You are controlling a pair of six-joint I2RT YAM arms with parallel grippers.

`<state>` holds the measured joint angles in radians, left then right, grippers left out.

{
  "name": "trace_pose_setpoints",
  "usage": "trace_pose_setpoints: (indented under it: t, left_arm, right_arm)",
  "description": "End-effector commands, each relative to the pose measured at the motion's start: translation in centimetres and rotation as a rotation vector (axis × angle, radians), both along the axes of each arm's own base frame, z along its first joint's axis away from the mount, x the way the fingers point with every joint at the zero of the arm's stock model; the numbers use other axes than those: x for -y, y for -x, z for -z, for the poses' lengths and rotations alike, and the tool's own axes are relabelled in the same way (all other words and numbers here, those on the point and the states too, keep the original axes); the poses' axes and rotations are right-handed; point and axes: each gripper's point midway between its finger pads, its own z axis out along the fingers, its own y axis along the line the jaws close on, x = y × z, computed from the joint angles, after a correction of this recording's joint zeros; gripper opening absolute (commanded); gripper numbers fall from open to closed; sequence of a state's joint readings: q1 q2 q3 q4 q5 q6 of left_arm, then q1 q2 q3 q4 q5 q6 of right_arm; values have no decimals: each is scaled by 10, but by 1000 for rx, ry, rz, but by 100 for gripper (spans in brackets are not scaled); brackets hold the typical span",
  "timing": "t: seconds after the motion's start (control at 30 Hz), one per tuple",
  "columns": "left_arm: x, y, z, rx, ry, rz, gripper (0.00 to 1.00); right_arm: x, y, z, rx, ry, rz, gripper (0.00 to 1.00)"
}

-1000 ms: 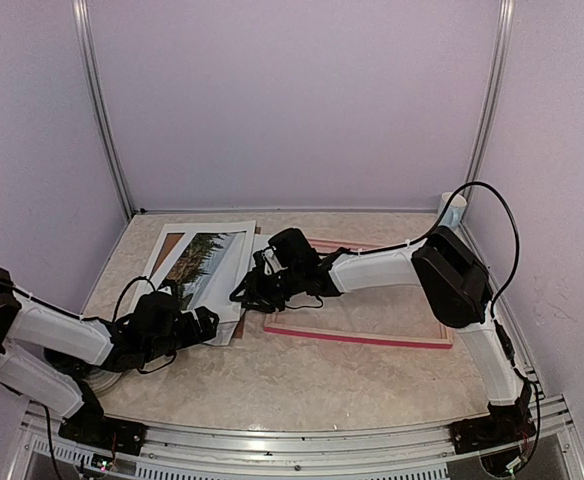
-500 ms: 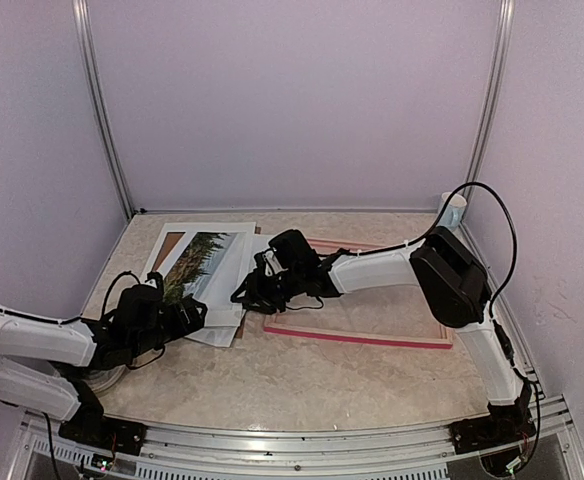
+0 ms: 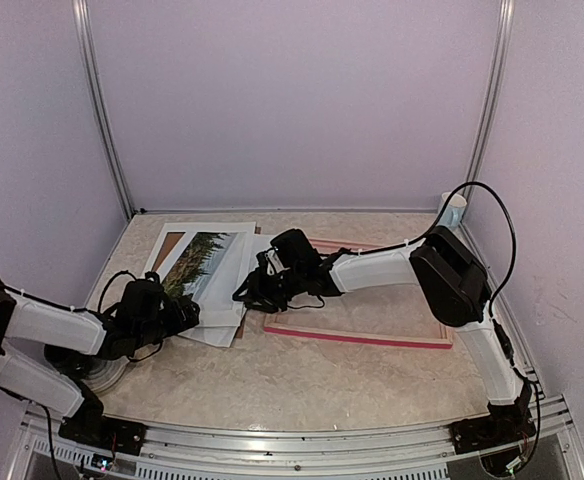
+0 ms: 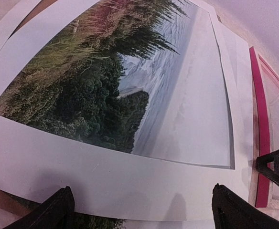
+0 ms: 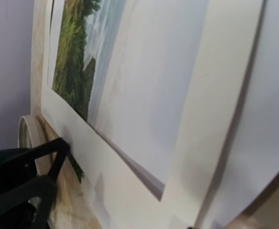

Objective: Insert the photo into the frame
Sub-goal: Pick up the mat board from the photo.

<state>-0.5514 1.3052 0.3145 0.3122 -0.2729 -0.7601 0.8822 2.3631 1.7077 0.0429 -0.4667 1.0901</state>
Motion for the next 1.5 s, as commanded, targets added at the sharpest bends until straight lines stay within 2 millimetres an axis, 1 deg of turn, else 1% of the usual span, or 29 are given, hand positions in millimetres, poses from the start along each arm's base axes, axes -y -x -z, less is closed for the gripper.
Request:
trace_pose_setpoints:
  t: [0.0,0.07,0.23,0.4,0.53,0.67,0.87,1.07,1.2,1.47]
  left_arm:
    - [5,-14,-1,14,-10,14,99]
    - [4,-15,0,18,0,12,99]
    - [8,-15,-2,26,22,27,99]
    - [9,-10,6,3,33,39,99]
    - [8,-6,9,-3,44,39,99]
    - [7,-3,12,-9,43,41,99]
    - [6,-2,13,-13,45,42,99]
    - [8,-3,13,-11,55,47,99]
    - [8,-2,16,-18,56,50,99]
    - [12,1,19,-29,79,64,99]
  right_arm:
    - [5,-8,11,15,40,24,43]
    - [5,-13,8,35,51,33,45]
    - [6,-22,12,47,98,51,47]
    - [4,-32,11,61,107,69,48]
    - [5,-41,15,76,143,85,49]
    - [12,-47,28,85,201,106,49]
    - [19,-48,33,90,231,122,50]
    - [9,-45,36,67,194,92,50]
    - [10,-46,36,70,198,92,50]
    - [5,-37,35,27,168,61,50]
